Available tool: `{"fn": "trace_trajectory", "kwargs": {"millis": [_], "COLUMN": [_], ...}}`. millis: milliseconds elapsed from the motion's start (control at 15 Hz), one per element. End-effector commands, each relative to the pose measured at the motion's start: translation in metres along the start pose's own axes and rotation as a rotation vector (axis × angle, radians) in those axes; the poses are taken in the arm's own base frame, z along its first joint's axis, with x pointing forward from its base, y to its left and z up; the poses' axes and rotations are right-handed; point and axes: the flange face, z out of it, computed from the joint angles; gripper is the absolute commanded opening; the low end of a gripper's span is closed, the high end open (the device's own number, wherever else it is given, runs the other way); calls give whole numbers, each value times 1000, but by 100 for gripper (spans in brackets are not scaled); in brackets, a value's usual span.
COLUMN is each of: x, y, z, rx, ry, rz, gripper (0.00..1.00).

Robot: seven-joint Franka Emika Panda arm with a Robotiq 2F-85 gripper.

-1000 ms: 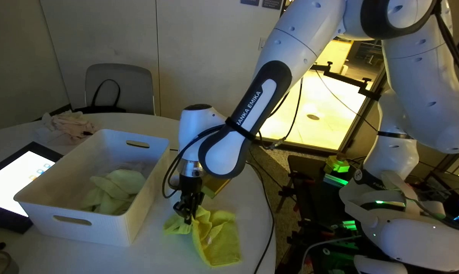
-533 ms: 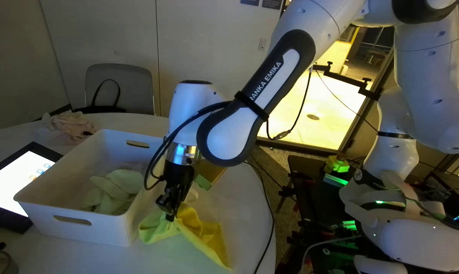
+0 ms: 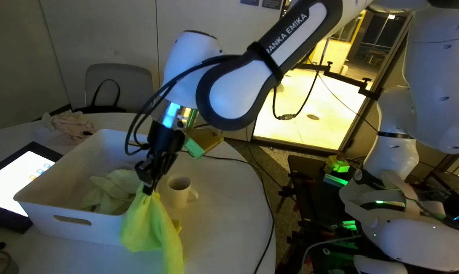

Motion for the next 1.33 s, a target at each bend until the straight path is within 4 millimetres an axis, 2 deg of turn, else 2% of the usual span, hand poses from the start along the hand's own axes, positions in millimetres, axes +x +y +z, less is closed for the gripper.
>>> {"fn": "trace_trajectory", "kwargs": {"millis": [0, 200, 400, 1267], "x": [7, 16, 18, 20], "y": [-6, -9, -12, -18], "z": [-61, -97, -123, -169], "rx": [4, 6, 13, -41], "ry": [85, 148, 134, 94], "rz": [5, 23, 21, 57], "gripper": [1, 1, 1, 1]}}
